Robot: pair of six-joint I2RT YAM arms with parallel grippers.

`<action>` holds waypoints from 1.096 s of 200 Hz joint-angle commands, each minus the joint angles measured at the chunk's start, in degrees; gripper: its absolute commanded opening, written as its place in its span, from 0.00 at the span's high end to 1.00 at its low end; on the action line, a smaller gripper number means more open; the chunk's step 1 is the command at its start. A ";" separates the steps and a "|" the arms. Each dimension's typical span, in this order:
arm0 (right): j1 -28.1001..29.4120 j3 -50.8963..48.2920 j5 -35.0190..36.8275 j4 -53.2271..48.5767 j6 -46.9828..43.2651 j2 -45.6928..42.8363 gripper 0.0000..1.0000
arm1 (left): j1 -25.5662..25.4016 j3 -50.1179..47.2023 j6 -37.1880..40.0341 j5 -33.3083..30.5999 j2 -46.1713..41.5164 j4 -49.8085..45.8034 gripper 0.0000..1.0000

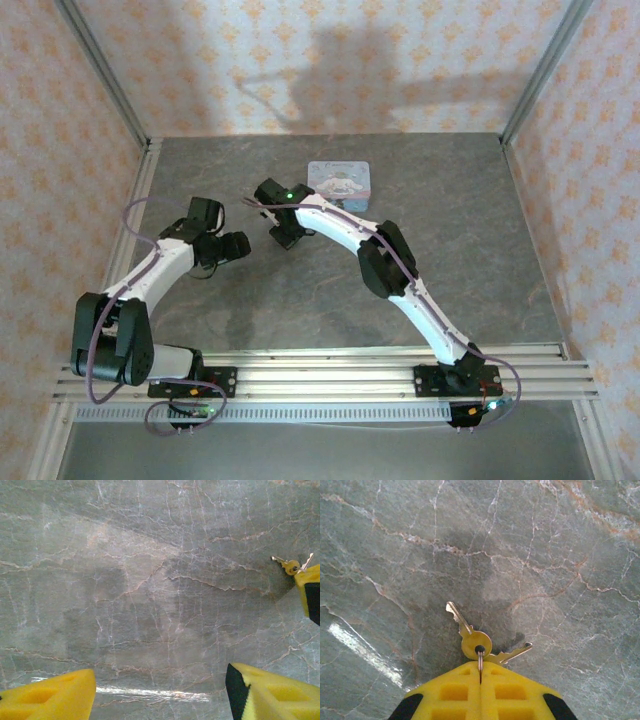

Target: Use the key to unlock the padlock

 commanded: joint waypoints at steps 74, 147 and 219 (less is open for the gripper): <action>0.00 -4.54 -0.10 0.73 -0.75 -4.32 1.00 | 4.08 -4.41 -6.44 9.77 -1.60 6.06 0.29; 0.02 -10.61 0.14 3.85 0.27 -9.13 1.00 | 4.33 -4.65 -9.24 12.37 0.80 9.30 0.31; 0.02 -12.30 3.52 3.82 -1.62 -13.92 1.00 | 4.30 -5.17 -9.44 12.94 0.68 10.99 0.31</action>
